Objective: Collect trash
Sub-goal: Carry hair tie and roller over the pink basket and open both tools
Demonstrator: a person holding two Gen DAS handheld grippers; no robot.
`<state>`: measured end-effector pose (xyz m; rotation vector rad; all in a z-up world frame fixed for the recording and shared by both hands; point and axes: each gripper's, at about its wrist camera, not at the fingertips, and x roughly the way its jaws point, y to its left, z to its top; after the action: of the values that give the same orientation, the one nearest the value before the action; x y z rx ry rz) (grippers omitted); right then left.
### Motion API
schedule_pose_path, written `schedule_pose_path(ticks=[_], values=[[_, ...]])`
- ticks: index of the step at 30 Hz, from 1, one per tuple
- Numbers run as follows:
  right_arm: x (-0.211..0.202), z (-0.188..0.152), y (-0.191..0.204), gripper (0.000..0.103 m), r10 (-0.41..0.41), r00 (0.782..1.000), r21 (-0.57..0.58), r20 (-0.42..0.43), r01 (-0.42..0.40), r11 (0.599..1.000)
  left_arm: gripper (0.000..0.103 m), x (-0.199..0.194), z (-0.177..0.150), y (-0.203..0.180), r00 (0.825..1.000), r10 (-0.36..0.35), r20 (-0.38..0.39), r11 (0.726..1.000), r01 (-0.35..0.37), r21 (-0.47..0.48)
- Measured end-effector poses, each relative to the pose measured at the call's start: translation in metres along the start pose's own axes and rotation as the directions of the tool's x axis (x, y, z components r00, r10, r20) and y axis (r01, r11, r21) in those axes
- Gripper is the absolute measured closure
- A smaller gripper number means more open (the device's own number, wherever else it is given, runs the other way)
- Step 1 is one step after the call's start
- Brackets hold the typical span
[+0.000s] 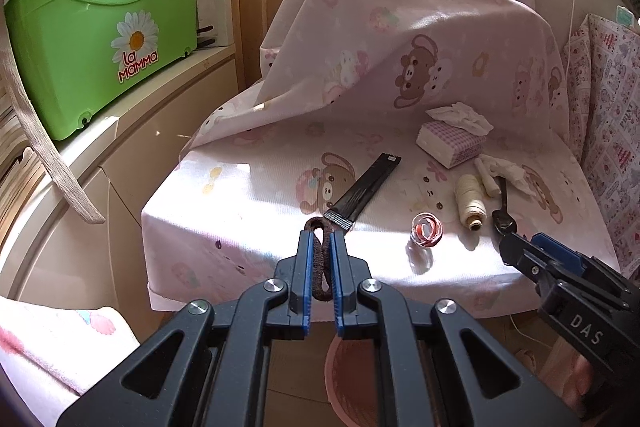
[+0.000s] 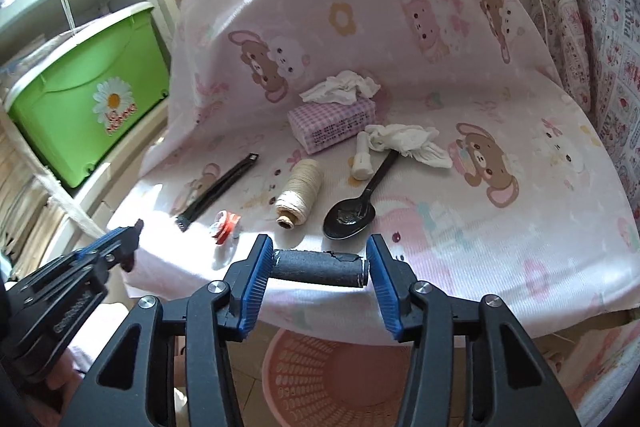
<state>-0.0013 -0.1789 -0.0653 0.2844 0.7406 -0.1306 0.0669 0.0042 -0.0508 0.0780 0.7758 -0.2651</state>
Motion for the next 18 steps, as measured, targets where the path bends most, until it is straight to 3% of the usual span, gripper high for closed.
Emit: schedule_pose_path(ticks=[7,9,10,18], values=[[-0.015,-0.005,0.001,0.052,0.063,0.998,-0.050,-0.019,-0.064,0.997,0.095,0.002,-0.004,-0.014,0.994,-0.086,-0.066,0.996,0.088,0.031],[-0.019,-0.008,0.000,0.052,0.088,0.995,-0.050,-0.038,-0.090,0.995,0.095,0.011,-0.005,-0.017,0.963,-0.213,-0.165,0.975,0.221,0.029],[-0.020,-0.010,0.000,0.052,0.095,0.994,-0.048,-0.047,-0.097,0.994,0.095,0.014,-0.007,-0.016,0.949,-0.246,-0.196,0.968,0.251,-0.001],[-0.023,-0.028,-0.009,0.052,0.139,0.979,-0.028,-0.148,-0.145,0.989,0.096,0.020,-0.024,-0.022,0.940,-0.211,-0.270,0.975,0.222,0.011]])
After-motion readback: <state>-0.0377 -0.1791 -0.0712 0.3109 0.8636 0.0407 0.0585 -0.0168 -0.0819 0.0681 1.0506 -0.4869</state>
